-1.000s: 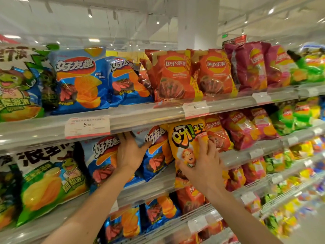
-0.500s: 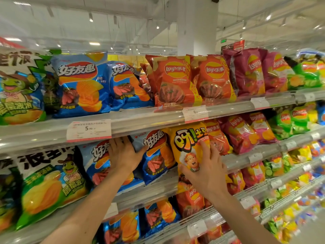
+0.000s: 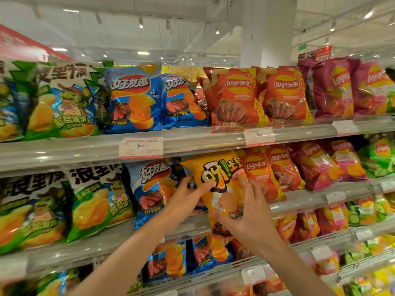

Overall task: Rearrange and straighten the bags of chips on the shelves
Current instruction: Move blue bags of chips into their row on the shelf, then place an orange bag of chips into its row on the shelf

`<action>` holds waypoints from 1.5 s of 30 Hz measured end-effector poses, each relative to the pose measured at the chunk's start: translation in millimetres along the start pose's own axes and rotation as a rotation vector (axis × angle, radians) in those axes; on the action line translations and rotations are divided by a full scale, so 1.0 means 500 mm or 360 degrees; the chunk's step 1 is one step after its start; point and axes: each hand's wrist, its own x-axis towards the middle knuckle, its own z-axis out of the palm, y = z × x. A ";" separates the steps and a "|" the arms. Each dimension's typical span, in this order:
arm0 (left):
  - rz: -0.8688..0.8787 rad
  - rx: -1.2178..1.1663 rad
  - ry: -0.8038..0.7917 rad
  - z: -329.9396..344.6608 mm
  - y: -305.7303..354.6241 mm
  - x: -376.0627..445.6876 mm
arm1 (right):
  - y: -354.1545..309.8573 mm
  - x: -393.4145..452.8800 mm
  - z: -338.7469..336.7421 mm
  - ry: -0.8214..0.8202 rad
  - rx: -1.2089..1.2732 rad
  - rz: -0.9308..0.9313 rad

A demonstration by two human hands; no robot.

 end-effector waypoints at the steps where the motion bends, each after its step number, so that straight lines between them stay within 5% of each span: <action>1: 0.0014 -0.0042 0.0052 -0.008 -0.004 -0.013 | -0.011 -0.004 0.009 -0.0012 0.0031 -0.0022; 15: 0.0178 0.0025 0.0761 -0.315 -0.050 -0.274 | -0.290 -0.084 0.218 -0.0336 0.0348 -0.0411; 35: 0.0166 0.0082 0.1592 -1.072 -0.152 -0.936 | -1.072 -0.421 0.713 -0.1063 0.0844 -0.0855; 45: 0.0128 0.0015 0.1927 -1.372 -0.202 -1.111 | -1.367 -0.505 0.967 -0.1243 0.1002 -0.1074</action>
